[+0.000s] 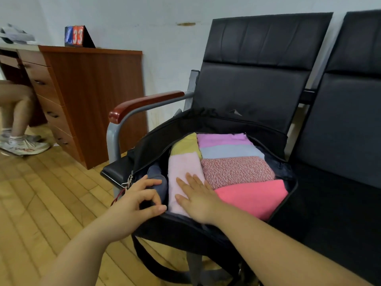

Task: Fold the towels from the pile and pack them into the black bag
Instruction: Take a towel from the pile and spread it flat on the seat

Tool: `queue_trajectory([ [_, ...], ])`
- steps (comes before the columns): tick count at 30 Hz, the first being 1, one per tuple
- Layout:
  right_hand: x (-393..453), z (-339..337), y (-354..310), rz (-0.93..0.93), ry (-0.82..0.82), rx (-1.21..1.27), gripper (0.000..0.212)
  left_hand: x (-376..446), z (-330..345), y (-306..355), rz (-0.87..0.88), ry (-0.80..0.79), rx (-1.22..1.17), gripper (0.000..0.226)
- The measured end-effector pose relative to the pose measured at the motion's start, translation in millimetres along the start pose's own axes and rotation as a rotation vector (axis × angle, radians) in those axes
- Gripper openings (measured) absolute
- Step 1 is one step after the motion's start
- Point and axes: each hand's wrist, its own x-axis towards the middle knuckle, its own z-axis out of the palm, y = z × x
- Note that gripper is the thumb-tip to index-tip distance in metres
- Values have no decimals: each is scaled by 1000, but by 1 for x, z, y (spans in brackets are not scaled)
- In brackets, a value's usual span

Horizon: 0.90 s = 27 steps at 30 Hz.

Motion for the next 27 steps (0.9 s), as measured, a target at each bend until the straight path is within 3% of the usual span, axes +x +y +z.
queue_trajectory([
  [2, -8, -15, 2, -22, 6, 204, 54, 8, 4, 17, -31, 23, 179, 20],
  [4, -18, -28, 9, -55, 110, 260, 53, 19, 16, 34, -47, 109, 312, 19],
  [6, -23, -38, 25, -23, 244, 69, 54, 29, 32, 55, -12, 238, 294, 15],
  [8, -25, -43, 45, 127, 303, -111, 59, 44, 51, 71, 15, 273, 306, 29],
  [11, -29, -35, 75, 312, 207, -179, 67, 68, 75, 80, -118, 124, 444, 54],
  [15, -28, -21, 92, 278, 134, -118, 67, 88, 88, 76, -227, -215, 675, 72],
  [18, -32, -27, 94, 241, 133, -45, 64, 94, 92, 91, -296, -148, 517, 60],
  [22, -68, -46, 115, 243, 258, -68, 61, 99, 114, 136, -108, 19, 380, 67],
  [27, -166, -56, 171, 334, 444, -148, 65, 101, 168, 200, 172, -6, 475, 63],
])
